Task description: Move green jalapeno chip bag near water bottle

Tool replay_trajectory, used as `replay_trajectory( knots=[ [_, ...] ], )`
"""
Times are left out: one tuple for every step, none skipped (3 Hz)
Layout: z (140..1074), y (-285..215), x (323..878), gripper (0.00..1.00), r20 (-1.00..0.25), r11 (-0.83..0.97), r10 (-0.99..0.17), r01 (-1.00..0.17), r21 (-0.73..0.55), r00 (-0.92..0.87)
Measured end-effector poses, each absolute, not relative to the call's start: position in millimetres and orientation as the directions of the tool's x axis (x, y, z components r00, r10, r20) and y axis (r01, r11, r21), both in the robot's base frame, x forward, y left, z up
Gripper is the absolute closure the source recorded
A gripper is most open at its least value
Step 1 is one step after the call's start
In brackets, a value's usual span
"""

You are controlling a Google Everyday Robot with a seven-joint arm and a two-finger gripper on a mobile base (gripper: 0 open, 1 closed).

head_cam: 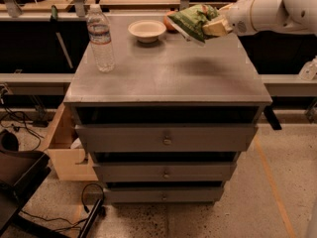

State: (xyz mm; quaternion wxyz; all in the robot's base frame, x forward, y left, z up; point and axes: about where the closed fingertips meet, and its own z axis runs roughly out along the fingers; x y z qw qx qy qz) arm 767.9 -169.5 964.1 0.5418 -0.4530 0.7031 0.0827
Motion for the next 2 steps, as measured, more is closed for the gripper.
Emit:
replay_trajectory(
  knots=[
    [962, -125, 732, 1.0, -0.831, 0.467, -0.553, -0.803, -0.37, 0.062],
    [954, -76, 699, 1.0, -0.842, 0.34, -0.525, -0.876, -0.343, 0.125]
  ],
)
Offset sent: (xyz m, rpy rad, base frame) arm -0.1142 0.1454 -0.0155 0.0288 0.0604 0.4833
